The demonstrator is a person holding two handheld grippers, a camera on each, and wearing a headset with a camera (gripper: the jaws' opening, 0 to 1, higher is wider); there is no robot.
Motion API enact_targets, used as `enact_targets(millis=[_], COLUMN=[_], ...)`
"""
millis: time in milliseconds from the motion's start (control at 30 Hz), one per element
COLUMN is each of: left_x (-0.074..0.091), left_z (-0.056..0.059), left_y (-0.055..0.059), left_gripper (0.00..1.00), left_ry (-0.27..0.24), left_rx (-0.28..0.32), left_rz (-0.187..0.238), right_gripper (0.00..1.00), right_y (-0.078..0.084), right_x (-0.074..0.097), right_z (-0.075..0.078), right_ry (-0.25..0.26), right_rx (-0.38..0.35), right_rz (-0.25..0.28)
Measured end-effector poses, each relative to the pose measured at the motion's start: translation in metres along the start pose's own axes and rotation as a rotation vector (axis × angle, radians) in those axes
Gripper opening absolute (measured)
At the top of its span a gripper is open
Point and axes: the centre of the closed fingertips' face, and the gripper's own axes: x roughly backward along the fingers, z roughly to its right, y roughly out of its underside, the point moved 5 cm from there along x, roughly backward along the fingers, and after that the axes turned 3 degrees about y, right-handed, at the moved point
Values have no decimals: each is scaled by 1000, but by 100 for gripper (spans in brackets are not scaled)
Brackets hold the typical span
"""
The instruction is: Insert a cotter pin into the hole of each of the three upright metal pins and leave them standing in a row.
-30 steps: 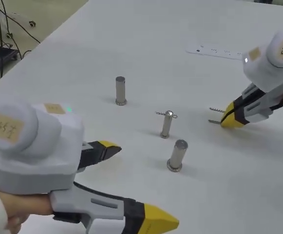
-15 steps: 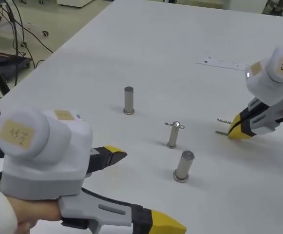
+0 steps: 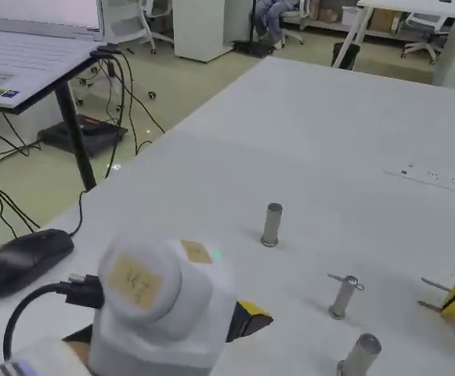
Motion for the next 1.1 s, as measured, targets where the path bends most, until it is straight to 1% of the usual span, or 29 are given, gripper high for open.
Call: enact_targets(millis=[67, 167, 267, 400, 533, 600, 667, 733, 867, 967, 1100], left_x=[1, 4, 5, 5, 8, 11, 13, 14, 14, 15, 17], left_z=[0, -1, -1, -1, -2, -2, -2, -2, 0, 3, 3], left_y=[-2, -4, -5, -5, -5, -5, -4, -3, 3, 8, 10], left_gripper=[95, 98, 98, 99, 99, 99, 99, 99, 99, 99, 99], left_ry=[-4, -18, -32, -39, -52, -61, -70, -73, -78, -78, -81], left_rx=[-1, 0, 8, 9, 6, 1, 11, 15, 22, 24, 32], left_rz=[5, 19, 32, 30, 30, 34, 41, 42, 29, 23, 20], right_gripper=[3, 3, 3, 3, 3, 3, 3, 3, 3, 3, 3], right_y=[-1, -1, -1, -1, 0, -2, -4, -4, -1, 2, 4], right_x=[0, 1, 1, 3, 5, 10, 15, 20, 28, 34, 39], right_z=[-1, 0, -1, -1, -1, 0, 1, 1, -1, -5, -13], right_ry=[0, 1, 1, 4, 9, 17, 22, 30, 42, 52, 61], right_rx=[6, -10, -2, 22, 23, 19, 11, 18, 31, 25, 24], right_rz=[-14, -23, -37, -59, -80, -71, -59, -53, -51, -40, -27])
